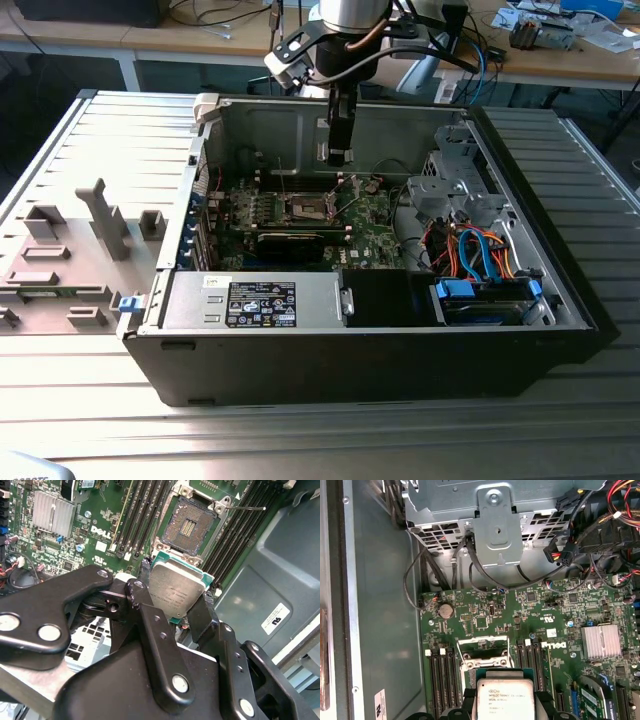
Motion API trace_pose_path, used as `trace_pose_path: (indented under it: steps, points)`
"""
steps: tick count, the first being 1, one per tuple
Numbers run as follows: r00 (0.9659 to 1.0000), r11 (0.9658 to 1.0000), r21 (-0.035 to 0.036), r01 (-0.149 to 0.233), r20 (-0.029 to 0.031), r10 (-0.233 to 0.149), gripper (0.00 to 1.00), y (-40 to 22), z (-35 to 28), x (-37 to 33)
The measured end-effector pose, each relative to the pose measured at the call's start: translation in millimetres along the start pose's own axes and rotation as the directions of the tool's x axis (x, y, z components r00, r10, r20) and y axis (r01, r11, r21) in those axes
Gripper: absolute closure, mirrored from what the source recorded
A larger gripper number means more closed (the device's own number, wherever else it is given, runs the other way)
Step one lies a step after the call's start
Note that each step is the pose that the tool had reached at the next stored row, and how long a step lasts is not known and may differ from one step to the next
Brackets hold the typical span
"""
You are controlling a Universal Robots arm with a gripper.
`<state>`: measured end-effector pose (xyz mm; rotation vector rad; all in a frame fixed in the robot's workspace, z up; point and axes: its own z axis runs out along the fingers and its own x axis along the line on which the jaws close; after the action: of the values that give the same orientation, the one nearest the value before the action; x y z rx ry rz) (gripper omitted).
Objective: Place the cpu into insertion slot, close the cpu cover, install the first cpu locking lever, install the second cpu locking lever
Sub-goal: 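Place the cpu into insertion slot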
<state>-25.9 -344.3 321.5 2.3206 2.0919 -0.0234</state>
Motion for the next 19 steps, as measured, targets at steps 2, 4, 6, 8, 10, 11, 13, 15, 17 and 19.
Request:
trace_pose_path:
  steps: [2, 4, 6, 8, 10, 11, 13, 15, 17, 19]
  points:
    - [1.0000, 1.0000, 0.0001, -0.002, 0.0001, 0.002, 0.46, 0.0, 0.0, 0.0]
    - [1.0000, 1.0000, 0.0001, -0.003, 0.0000, 0.003, 0.46, 0.0, 0.0, 0.0]
    - [1.0000, 1.0000, 0.0002, -0.005, 0.0001, 0.005, 0.46, 0.0, 0.0, 0.0]
    - [1.0000, 1.0000, 0.0002, -0.008, 0.0001, 0.008, 0.46, 0.0, 0.0, 0.0]
    - [0.9999, 0.9999, 0.0003, -0.010, 0.0001, 0.010, 0.46, 0.0, 0.0, 0.0]
    - [0.9999, 0.9999, 0.0003, -0.011, 0.0001, 0.011, 0.46, 0.0, 0.0, 0.0]
    - [0.9999, 0.9999, 0.0004, -0.013, 0.0001, 0.013, 0.46, 0.0, 0.0, 0.0]
    - [0.9999, 0.9999, 0.0004, -0.015, 0.0001, 0.015, 0.46, 0.0, 0.0, 0.0]
    - [0.9999, 0.9999, 0.0004, -0.017, 0.0001, 0.017, 0.46, 0.0, 0.0, 0.0]
    - [0.9998, 0.9998, 0.0005, -0.019, 0.0001, 0.019, 0.46, 0.0, 0.0, 0.0]
